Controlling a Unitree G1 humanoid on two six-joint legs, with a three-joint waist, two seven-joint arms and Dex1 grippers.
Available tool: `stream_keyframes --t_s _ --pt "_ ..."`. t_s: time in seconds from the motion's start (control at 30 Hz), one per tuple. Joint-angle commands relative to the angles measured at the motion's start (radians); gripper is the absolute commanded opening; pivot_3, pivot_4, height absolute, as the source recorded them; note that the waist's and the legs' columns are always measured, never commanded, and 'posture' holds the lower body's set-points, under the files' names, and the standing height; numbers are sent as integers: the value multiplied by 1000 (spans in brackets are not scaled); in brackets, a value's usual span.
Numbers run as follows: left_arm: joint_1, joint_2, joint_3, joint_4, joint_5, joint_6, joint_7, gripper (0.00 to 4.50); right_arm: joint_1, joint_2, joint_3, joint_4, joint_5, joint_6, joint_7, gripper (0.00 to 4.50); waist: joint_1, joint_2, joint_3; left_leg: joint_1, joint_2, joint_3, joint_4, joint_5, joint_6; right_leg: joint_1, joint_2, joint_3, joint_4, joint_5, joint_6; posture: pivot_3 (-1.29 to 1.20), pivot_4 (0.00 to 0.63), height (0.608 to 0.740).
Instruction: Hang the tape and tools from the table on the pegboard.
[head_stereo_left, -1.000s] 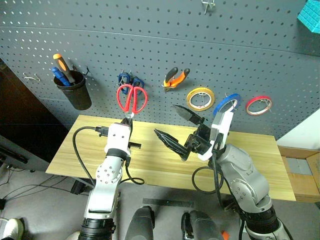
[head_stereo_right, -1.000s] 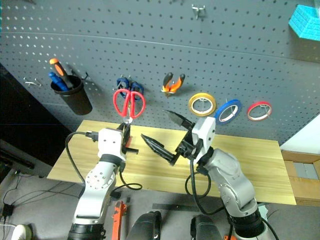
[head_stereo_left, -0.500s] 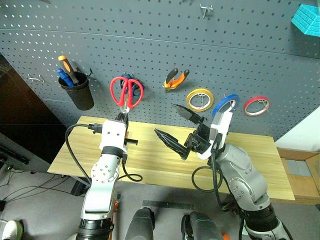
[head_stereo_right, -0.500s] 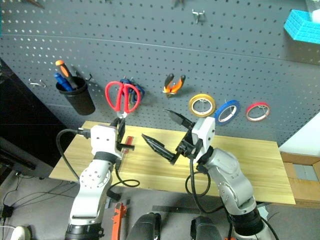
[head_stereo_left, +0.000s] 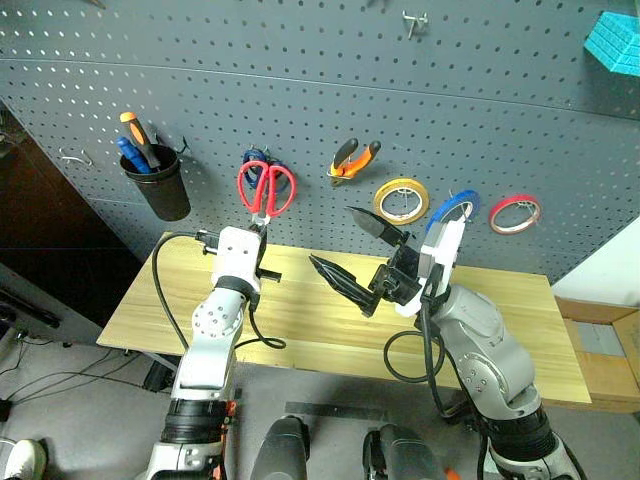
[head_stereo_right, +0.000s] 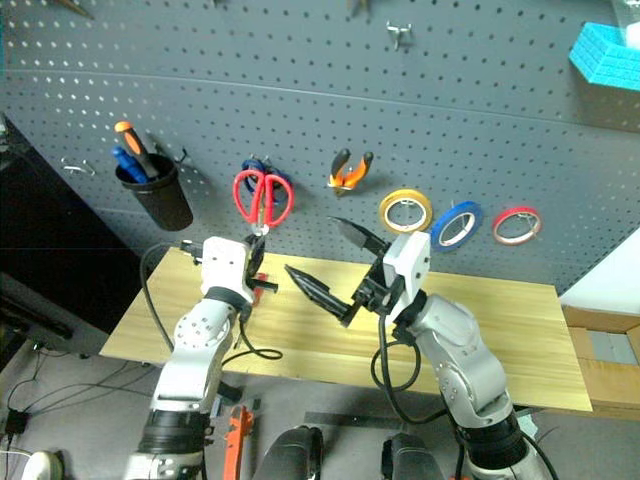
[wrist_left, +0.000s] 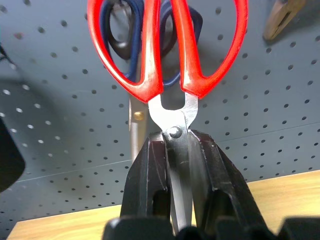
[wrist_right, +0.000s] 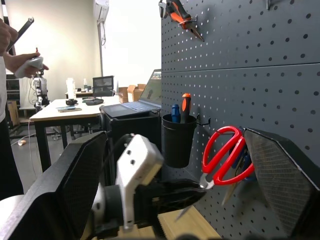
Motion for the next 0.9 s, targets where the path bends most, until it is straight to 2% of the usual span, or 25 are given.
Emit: stream_keyframes --t_s 0.03,0.23,0.4,0.57,0.7,0.8,0.9 --pt "-90 19 15 76 -17 -33 -7 577 -9 1 -3 -38 2 -6 -4 4500 0 0 0 0 0 0 0 0 0 0 0 0 0 0 0 107 148 740" --pt "-135 29 18 145 -25 -61 -6 2617 -12 2 -1 -37 4 -2 -6 4500 -4 0 0 0 0 1 0 0 0 0 0 0 0 0 -1 111 155 740" --pt "-48 17 2 81 -23 -9 -11 4385 6 -11 4 -48 6 4 3 4500 -5 0 0 0 0 0 -1 0 0 0 0 0 0 0 -1 114 161 740" --pt "171 4 -27 -130 -22 91 -29 4385 65 -75 44 -55 -15 17 43 4500 -7 1 1 0 0 2 -1 -1 1 0 -2 1 -1 0 -1 114 171 740" --pt "302 3 -26 -233 -18 178 -23 4385 90 -112 127 -23 -114 44 24 4500 -5 4 3 0 1 1 -1 -1 1 0 -1 1 0 -2 -2 134 194 740" --pt "265 19 12 -189 -32 253 -21 4385 53 -78 179 10 -176 63 -10 4500 -2 8 7 2 1 0 -1 -1 1 0 -1 1 0 -6 -5 144 214 740" --pt "172 44 45 -64 -71 268 -54 4385 -13 -30 229 84 -249 75 -38 4500 1 9 17 3 1 0 -1 -1 1 1 -1 -1 1 -5 -6 148 225 740"
